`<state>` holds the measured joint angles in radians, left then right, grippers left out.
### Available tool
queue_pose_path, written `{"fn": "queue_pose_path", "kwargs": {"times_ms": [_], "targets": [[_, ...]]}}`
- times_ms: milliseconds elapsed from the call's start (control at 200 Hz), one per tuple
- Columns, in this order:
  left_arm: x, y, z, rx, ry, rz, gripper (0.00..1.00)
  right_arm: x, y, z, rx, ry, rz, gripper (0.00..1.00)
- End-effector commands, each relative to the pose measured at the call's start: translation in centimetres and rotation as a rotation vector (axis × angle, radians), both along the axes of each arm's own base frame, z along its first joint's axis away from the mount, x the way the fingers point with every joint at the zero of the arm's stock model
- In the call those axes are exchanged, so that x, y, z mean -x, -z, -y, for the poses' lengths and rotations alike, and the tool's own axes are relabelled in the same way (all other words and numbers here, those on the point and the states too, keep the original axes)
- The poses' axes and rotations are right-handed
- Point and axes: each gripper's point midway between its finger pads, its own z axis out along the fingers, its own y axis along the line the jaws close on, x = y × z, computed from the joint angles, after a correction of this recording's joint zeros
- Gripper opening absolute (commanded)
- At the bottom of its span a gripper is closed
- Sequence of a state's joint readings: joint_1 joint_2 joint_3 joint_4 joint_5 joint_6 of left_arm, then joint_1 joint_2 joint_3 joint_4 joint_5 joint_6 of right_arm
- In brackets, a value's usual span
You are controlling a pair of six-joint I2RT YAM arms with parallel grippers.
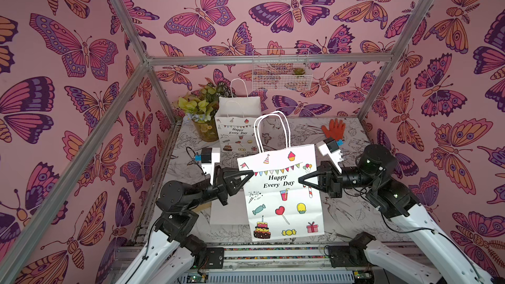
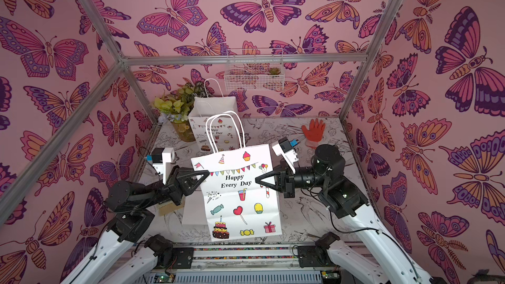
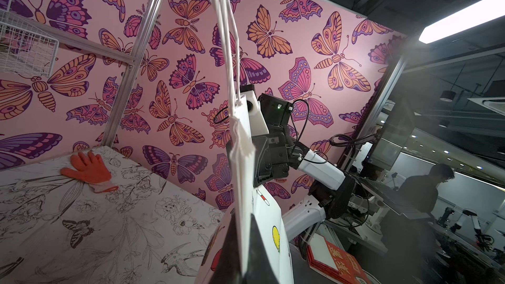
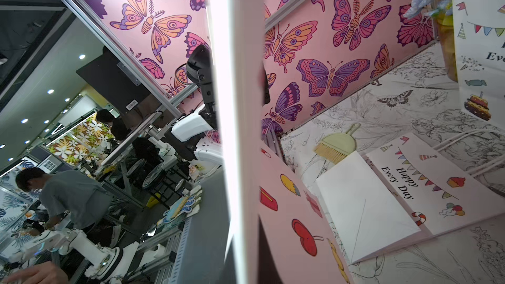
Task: Put away the paper bag
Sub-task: Press the paper bag.
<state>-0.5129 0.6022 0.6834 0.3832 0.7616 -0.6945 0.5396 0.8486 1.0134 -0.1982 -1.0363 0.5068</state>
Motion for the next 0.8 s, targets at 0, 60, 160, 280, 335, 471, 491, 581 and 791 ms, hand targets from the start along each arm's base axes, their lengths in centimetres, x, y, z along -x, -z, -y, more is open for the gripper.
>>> {"fn": "queue_pose_path", "kwargs": {"times_ms": [0,60,160,280,335,471,491,581,791], "targets": [[0.7,-0.7,-0.4,-0.025,-0.018,0.05,0.05,0.4,-1.6,0.5,-0.009,0.031,0.053,0.0],[1.2,-0.6,-0.2,-0.038,0.013,0.056,0.26,0.3,-2.1,0.6,-0.017,0.035,0.064,0.0],[1.9,-0.2,0.4,-0.065,0.083,0.053,0.63,0.3,-3.1,0.5,-0.04,0.032,0.08,0.0],[2.1,0.2,0.9,-0.082,0.133,0.045,0.72,0.4,-4.4,0.4,-0.069,0.02,0.1,0.0],[2.2,0.5,1.0,-0.089,0.149,0.042,0.72,0.4,-4.9,0.4,-0.077,0.02,0.11,0.0],[2.4,0.9,1.3,-0.101,0.178,0.039,0.62,0.3,-5.9,0.3,-0.086,0.018,0.126,0.0],[2.4,0.9,1.3,-0.102,0.181,0.039,0.59,0.3,-6.0,0.3,-0.087,0.017,0.131,0.0],[2.4,1.1,1.4,-0.109,0.194,0.033,0.44,0.2,-6.4,0.3,-0.086,0.018,0.138,0.0],[2.6,1.5,1.7,-0.121,0.223,0.025,0.21,-0.1,-7.0,0.3,-0.086,0.032,0.15,0.0]]}}
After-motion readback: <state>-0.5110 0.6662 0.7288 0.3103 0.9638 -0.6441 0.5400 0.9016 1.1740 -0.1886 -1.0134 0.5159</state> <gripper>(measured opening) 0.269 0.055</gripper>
